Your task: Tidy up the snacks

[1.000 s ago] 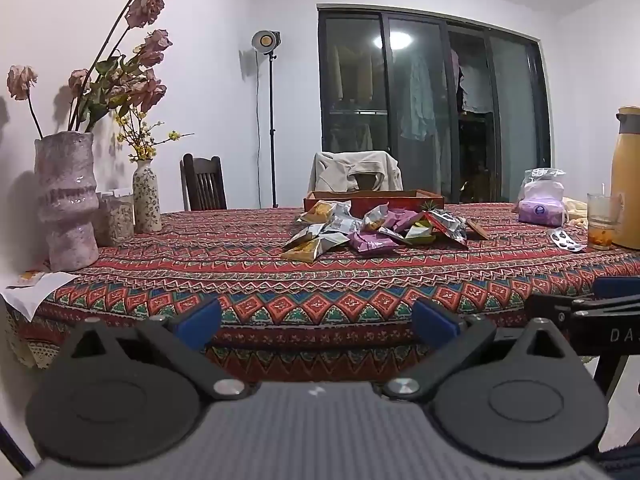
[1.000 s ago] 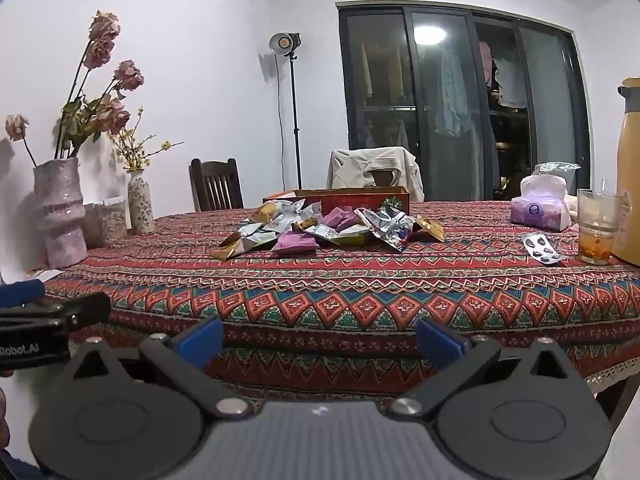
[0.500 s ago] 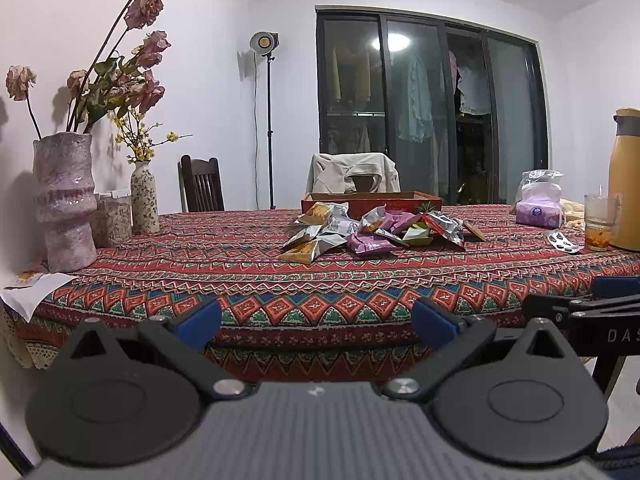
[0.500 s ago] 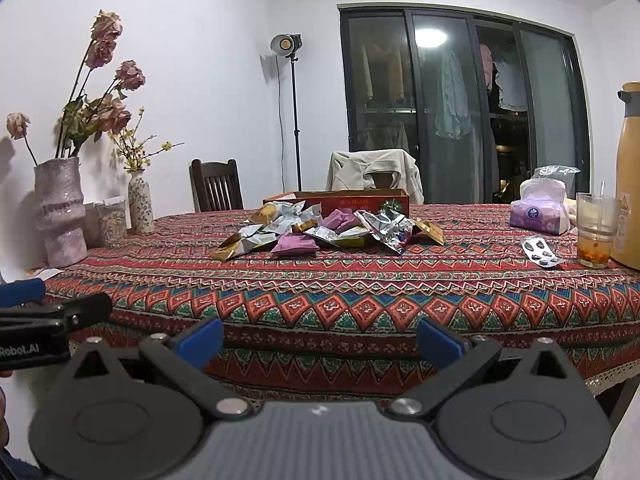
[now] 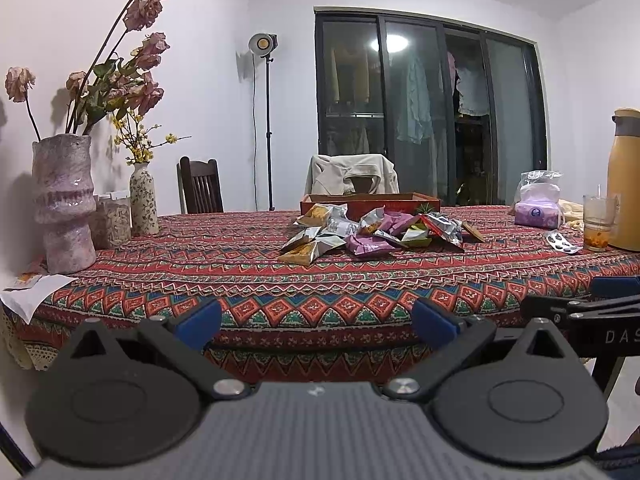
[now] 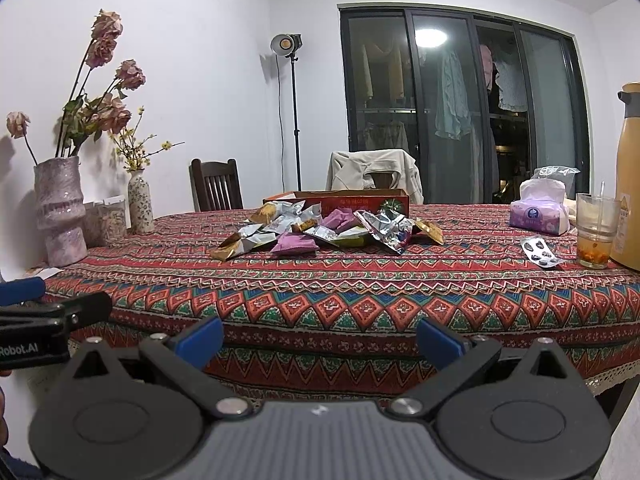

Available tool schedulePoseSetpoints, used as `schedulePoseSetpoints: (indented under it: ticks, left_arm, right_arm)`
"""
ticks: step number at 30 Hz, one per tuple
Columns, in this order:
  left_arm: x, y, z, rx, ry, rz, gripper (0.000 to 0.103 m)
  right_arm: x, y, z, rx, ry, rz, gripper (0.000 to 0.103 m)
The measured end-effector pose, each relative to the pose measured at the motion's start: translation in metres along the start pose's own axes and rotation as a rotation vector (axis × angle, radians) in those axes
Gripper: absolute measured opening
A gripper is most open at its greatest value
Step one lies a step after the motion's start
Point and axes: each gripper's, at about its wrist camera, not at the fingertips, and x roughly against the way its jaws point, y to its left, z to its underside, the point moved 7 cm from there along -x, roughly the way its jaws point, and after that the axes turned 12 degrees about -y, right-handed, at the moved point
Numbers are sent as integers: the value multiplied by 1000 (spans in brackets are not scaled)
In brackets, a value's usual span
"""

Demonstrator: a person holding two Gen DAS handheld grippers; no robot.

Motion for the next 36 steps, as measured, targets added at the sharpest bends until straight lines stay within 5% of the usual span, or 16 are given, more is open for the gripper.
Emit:
schedulePoseSetpoints:
  ticks: [36]
  left_arm:
    - [-1,5,-3,4,-2,-2,103]
  right_arm:
    - [-1,-1,-2,12,-10,1,103]
